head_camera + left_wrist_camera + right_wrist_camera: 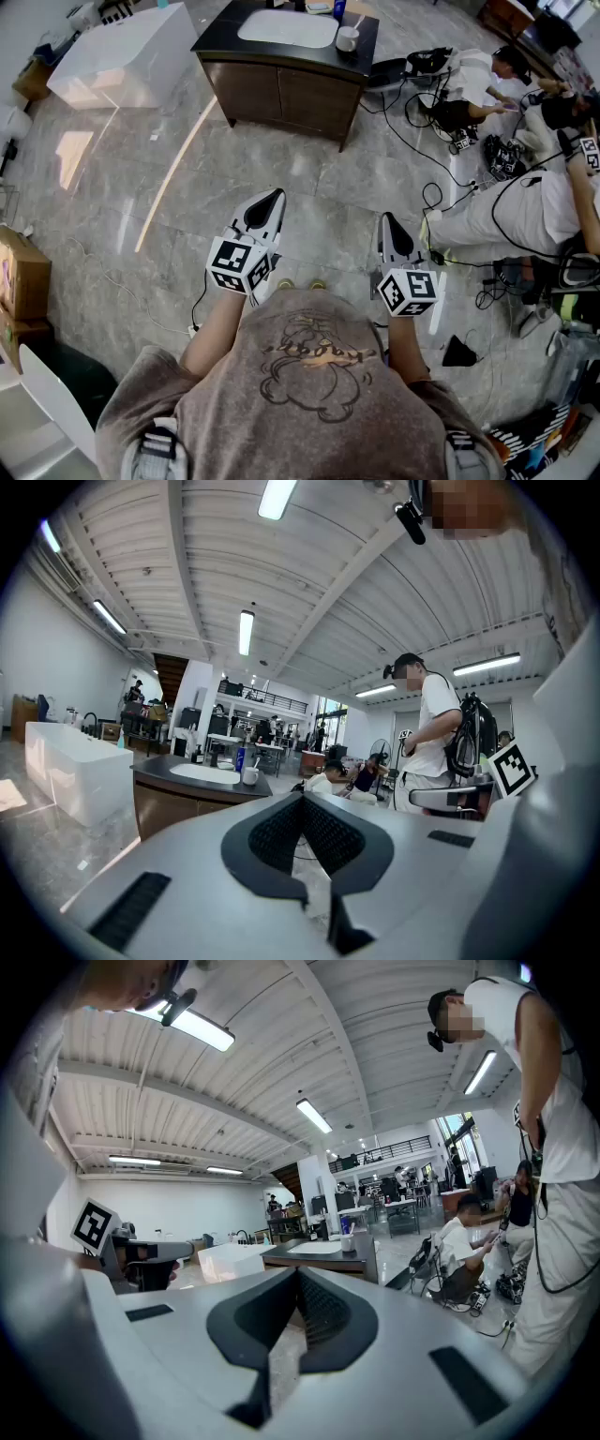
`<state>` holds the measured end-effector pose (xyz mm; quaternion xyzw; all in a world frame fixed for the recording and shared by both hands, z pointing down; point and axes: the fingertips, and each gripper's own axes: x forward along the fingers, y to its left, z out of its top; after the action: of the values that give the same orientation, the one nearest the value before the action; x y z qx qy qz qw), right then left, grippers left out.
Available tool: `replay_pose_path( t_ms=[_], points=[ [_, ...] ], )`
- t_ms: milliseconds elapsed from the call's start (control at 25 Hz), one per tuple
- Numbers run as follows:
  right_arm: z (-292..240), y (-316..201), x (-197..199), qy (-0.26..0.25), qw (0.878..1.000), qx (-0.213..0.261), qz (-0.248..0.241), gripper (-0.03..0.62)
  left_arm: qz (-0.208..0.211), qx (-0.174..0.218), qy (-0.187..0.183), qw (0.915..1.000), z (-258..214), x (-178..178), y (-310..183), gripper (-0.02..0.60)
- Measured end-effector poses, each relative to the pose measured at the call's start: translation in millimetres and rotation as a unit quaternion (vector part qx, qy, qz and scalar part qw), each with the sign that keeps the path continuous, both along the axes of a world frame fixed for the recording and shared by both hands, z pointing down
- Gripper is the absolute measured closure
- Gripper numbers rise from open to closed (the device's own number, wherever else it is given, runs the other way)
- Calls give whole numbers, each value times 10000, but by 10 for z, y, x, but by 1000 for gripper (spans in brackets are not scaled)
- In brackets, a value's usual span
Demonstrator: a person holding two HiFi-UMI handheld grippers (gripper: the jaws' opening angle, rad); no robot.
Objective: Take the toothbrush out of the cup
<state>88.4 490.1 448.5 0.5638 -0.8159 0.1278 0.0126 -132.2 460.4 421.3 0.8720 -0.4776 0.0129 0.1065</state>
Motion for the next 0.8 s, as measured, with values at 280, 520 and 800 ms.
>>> replay_pose_path(
  t_ms=[280,520,800],
  points=[
    [-17,-46,19,-11,10000,-16,58,594,44,-27,24,10000,-11,6,-50,561],
    [-10,-32,-116,-199,9997,-88,88,592,172,-45,26,9998,-35,-34,-75,561],
    [138,29,-194,-152,9994,-148,275,592,406,-33,-30,9992,67,-112,-49,561]
  ],
)
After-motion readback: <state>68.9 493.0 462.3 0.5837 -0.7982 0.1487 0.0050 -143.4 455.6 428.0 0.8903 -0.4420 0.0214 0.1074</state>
